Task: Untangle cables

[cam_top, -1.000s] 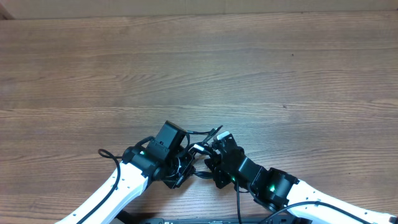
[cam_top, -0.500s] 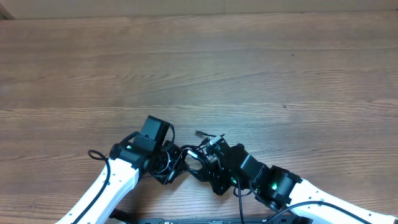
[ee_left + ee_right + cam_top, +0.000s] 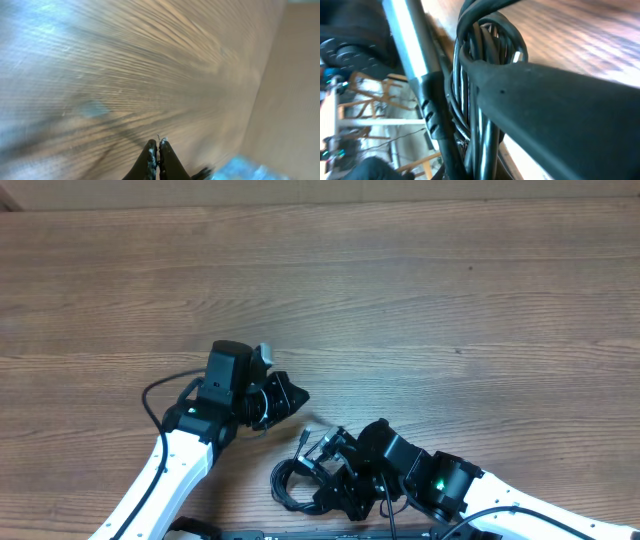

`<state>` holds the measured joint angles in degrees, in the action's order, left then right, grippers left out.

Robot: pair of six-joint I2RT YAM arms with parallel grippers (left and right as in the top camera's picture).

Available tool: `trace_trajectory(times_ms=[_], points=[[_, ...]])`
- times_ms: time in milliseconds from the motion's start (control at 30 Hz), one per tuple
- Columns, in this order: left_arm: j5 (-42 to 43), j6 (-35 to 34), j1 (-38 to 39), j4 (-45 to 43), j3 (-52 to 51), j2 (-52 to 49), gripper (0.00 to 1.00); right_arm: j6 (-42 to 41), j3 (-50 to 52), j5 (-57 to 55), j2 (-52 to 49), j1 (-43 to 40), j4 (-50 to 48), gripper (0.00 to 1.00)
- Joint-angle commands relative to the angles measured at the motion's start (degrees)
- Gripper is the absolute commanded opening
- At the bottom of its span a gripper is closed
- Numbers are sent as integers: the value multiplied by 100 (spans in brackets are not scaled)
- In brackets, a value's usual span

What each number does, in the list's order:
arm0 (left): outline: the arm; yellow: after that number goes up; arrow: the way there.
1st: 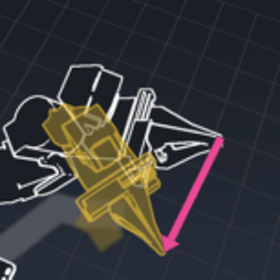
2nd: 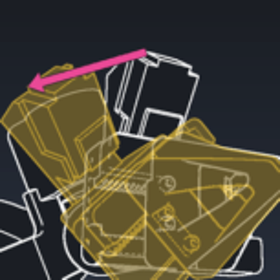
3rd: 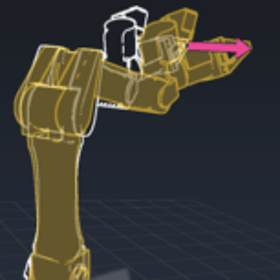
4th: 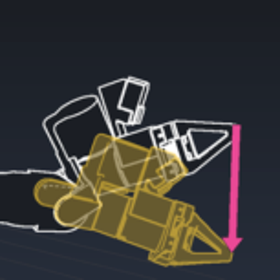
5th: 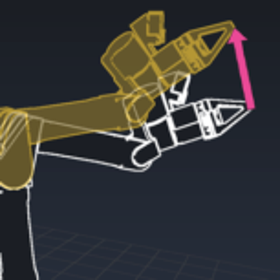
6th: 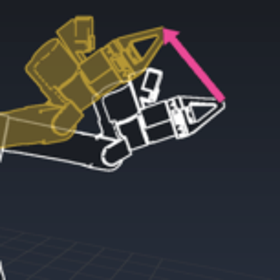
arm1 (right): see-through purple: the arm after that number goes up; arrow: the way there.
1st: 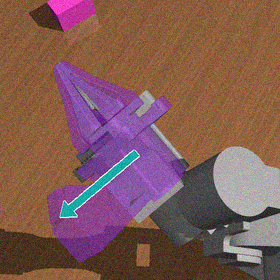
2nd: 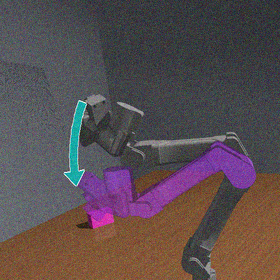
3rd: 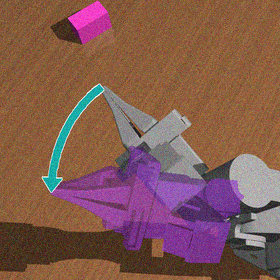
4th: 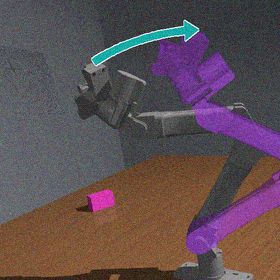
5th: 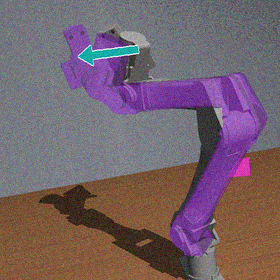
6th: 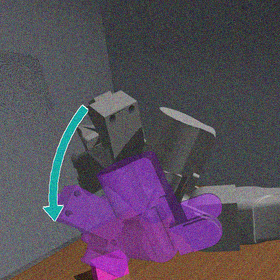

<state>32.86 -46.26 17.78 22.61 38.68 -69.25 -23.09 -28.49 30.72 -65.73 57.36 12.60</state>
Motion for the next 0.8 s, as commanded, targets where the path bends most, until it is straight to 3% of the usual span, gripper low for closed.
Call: trace_trajectory(times_ms=[0,100,167,200,233,267,467,600,767], points=[[380,1755,-9,28,35,2,4,109,-9,662,111,-20,-94,4],[435,2006,-9,48,35,2,4,70,-9,691,111,-46,-92,4],[470,2369,-9,90,35,2,14,11,-9,691,111,-140,-90,4],[437,2483,-9,153,35,2,34,-87,-9,688,111,-225,-87,4],[374,2507,-22,221,35,2,88,-122,-9,691,111,-317,-76,4],[251,2490,-59,299,37,2,100,-181,-9,691,111,-422,-59,4],[483,2483,-459,568,37,4,100,-216,-9,835,111,-1139,-28,4],[1115,3034,-619,575,37,4,100,-216,-9,977,111,-1491,-4,4],[1471,3836,-614,870,37,4,82,-219,-9,1204,111,-1694,22,4]])
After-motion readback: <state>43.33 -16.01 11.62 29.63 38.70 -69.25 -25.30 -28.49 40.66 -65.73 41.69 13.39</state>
